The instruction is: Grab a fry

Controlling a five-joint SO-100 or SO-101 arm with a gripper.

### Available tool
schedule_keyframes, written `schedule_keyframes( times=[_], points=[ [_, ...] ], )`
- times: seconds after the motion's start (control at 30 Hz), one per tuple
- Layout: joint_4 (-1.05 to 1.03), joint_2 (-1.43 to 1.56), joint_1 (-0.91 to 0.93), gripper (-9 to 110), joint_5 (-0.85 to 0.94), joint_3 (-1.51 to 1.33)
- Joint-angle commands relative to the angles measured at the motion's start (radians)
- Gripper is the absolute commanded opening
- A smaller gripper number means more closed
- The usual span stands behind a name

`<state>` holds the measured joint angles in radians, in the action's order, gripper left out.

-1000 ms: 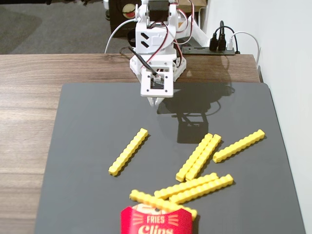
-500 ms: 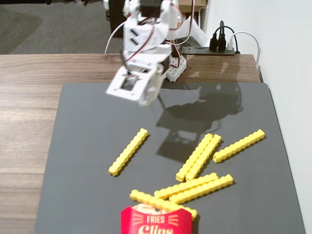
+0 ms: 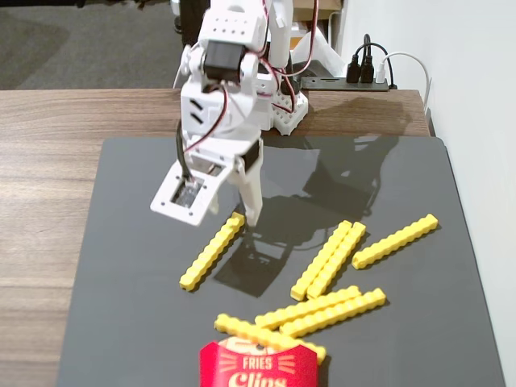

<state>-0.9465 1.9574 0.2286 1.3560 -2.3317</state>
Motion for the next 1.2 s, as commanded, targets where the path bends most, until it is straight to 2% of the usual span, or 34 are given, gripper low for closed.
schedule_keyframes(
  times=[0.0,0.4,0.5,0.57,0.67,0.83,1.17],
  points=[
    [0.04,-0.034,-0.009,23,0.006,0.051],
    [0.117,-0.137,-0.034,20,0.02,0.057],
    [0.135,-0.155,-0.035,11,0.021,0.054],
    [0.137,-0.16,-0.037,2,0.018,0.052],
    [0.126,-0.153,-0.035,1,0.025,0.052],
    [0.038,-0.087,-0.025,1,0.071,0.054],
    [-0.267,0.23,-0.006,1,0.304,0.058]
  ],
)
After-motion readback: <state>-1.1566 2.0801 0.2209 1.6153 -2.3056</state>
